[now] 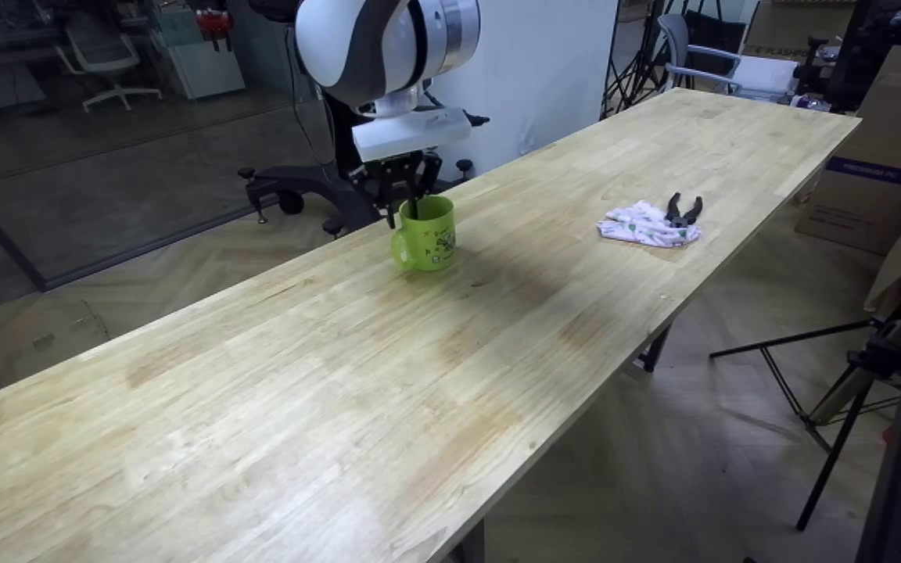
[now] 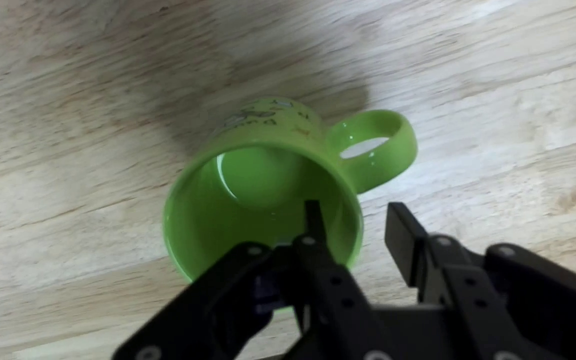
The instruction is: Move the mug forward
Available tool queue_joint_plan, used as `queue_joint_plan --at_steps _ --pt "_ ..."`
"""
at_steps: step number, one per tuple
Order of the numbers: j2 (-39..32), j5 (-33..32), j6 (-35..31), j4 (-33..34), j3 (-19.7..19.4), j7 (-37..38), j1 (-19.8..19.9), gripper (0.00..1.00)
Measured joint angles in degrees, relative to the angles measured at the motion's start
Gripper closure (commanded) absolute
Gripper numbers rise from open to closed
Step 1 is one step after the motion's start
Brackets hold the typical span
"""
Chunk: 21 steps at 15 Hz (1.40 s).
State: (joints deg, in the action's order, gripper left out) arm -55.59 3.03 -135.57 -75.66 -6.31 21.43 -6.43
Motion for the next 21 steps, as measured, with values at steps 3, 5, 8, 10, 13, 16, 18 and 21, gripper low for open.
queue_joint_plan --at_steps 3,5,8,10,13,16,18,21 --pt "0.2 -0.9 0.5 0.2 -0.4 1.2 -0.8 0.37" --pt "0.3 -1.0 0.5 0.2 -0.6 1.6 -1.3 0.24" --pt "0.3 -1.0 0.6 0.2 -0.8 1.8 -1.4 0.24" --pt "0.3 -1.1 0.6 0.2 -0.9 1.9 -1.4 0.24" --pt "0.3 -1.1 0.6 0.2 -0.9 1.9 -1.4 0.05" --pt "0.2 -1.1 0.4 0.0 -0.7 1.7 -1.4 0.0" --pt "0.2 -1.1 0.1 -0.2 -0.7 1.7 -1.4 0.0" --pt "0.2 -1.1 -1.1 -0.5 -0.7 1.7 -1.4 0.0"
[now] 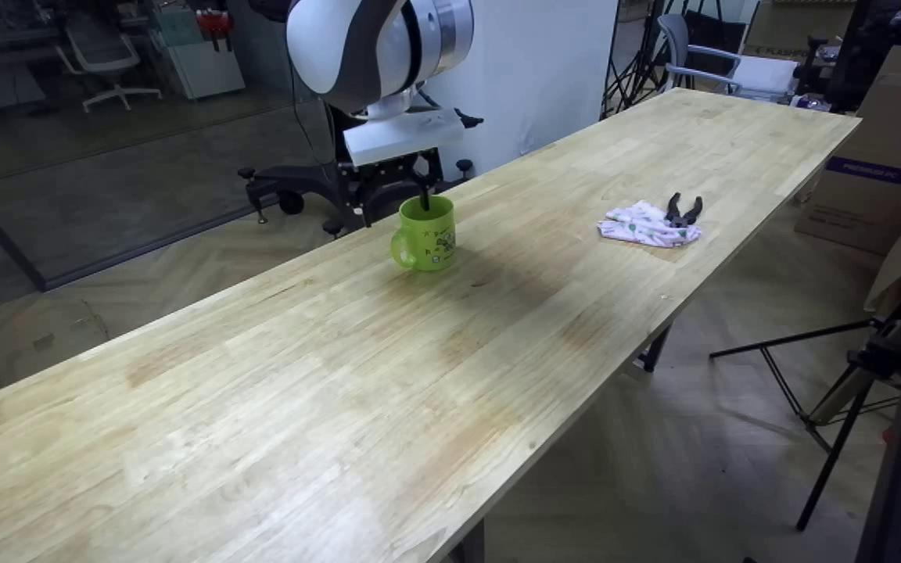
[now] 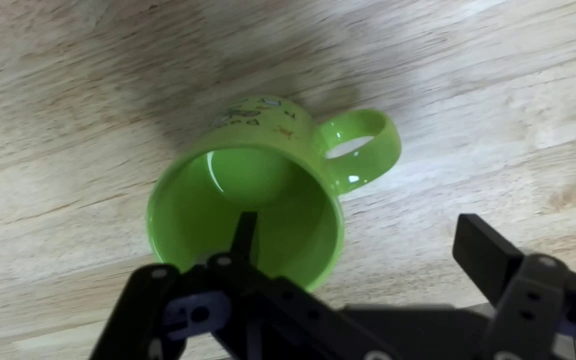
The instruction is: Move the mug forward
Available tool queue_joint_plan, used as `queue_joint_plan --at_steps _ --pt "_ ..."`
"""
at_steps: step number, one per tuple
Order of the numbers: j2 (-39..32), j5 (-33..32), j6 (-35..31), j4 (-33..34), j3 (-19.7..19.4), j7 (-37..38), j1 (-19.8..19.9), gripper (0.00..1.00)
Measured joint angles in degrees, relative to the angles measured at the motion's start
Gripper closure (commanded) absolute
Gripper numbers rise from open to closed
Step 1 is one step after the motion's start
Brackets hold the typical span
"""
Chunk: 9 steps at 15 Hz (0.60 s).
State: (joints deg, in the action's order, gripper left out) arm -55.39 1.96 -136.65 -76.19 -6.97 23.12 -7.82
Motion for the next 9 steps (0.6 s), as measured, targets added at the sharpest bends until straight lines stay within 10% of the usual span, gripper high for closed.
queue_joint_plan --at_steps 9 --pt "2.5 -0.6 -1.7 -3.5 0.1 0.4 -1.3 0.0"
